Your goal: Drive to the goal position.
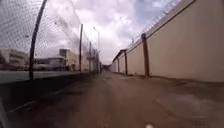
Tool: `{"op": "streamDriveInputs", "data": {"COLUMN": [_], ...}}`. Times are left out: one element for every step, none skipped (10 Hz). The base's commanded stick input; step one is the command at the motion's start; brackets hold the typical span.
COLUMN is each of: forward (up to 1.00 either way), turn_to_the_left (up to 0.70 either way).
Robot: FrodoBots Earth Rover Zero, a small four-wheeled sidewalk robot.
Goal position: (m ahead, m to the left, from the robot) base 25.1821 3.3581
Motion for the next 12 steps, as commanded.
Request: {"op": "streamDriveInputs", "data": {"forward": [0.7,0.7,0.7,0.7,0.7,0.7,0.7,0.7,0.7,0.7,0.7,0.7], "turn_to_the_left": [0.0,0.0,0.0,0.0,0.0,0.0,0.0,0.0,0.0,0.0,0.0,0.0]}}
